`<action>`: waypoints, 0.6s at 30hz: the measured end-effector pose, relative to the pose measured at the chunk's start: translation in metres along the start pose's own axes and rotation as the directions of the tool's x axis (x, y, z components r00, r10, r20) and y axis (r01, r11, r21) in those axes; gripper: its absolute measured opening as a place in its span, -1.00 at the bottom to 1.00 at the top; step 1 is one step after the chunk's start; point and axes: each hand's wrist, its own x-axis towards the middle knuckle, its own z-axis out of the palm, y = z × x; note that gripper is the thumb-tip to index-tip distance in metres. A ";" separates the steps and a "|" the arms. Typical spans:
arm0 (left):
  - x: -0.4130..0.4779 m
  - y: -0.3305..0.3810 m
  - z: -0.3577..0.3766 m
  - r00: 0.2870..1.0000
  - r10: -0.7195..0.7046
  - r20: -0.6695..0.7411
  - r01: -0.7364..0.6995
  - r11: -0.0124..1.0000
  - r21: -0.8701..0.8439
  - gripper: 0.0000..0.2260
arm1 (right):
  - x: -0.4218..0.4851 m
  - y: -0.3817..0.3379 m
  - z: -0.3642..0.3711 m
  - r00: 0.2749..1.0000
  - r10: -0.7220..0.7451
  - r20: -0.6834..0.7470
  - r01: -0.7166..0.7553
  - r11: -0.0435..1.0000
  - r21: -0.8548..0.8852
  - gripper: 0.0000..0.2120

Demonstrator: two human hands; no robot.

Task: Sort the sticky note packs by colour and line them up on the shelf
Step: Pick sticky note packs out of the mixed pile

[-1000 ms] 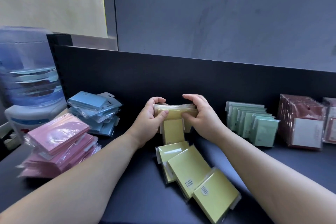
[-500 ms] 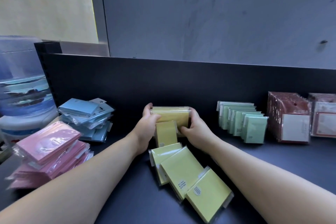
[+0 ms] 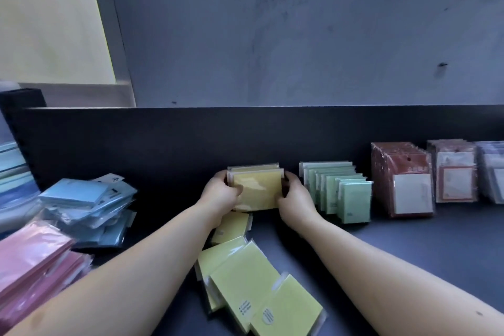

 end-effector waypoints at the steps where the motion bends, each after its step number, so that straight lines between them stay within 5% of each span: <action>1: 0.002 -0.001 0.003 1.000 0.011 -0.022 -0.011 1.000 0.012 -0.86 | 0.000 0.001 0.000 1.000 0.000 -0.016 0.000 1.000 0.019 -0.47; 7: 0.008 0.000 0.015 0.991 0.100 -0.092 -0.094 0.993 0.074 -0.80 | 0.001 0.002 0.000 0.993 0.011 -0.118 0.004 0.993 0.121 -0.57; 18: 0.008 -0.001 -0.003 0.998 0.055 -0.036 -0.048 0.983 0.176 -0.59 | 0.001 0.003 0.002 0.996 0.031 -0.085 -0.026 0.998 0.062 -0.42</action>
